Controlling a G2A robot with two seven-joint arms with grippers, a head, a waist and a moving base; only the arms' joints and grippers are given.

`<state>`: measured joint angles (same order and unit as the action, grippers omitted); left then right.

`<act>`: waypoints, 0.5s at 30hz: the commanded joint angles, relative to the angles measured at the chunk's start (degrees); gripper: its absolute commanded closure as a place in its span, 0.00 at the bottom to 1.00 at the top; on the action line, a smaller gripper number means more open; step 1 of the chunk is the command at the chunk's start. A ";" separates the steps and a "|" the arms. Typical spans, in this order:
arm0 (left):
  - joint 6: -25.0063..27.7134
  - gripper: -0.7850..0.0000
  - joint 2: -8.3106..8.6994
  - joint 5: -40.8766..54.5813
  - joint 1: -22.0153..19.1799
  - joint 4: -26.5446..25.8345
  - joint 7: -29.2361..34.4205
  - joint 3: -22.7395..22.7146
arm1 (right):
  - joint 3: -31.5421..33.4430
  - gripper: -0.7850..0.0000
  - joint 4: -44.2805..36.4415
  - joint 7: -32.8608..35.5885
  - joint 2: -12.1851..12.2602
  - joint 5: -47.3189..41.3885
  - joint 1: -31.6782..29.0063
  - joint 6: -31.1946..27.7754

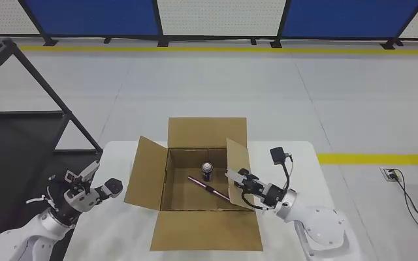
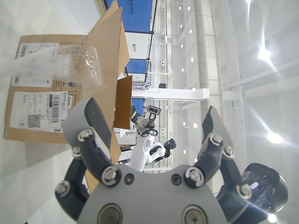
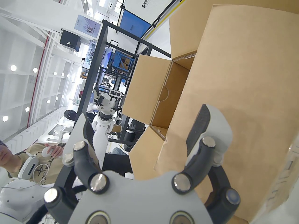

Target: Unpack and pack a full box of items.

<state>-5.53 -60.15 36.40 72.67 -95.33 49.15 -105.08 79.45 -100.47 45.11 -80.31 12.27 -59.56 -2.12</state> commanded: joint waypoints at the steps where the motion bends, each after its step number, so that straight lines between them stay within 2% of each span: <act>1: -0.06 0.00 0.00 -0.05 -0.25 -0.28 -0.27 0.72 | -0.64 0.00 0.47 -0.87 -0.01 -0.36 0.12 -0.36; 7: -0.03 0.00 0.06 -0.71 -1.30 -1.13 -0.16 3.30 | -2.47 0.00 3.09 -2.54 0.13 -1.02 0.41 -4.53; 15: -0.58 0.00 0.08 -1.81 -3.01 -1.91 -0.60 6.93 | -3.47 0.00 6.18 -4.82 0.41 -0.40 1.13 -5.33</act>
<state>-6.04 -60.06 34.70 69.84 -97.20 48.56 -98.57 76.00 -94.35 40.34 -79.94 11.78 -58.38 -7.45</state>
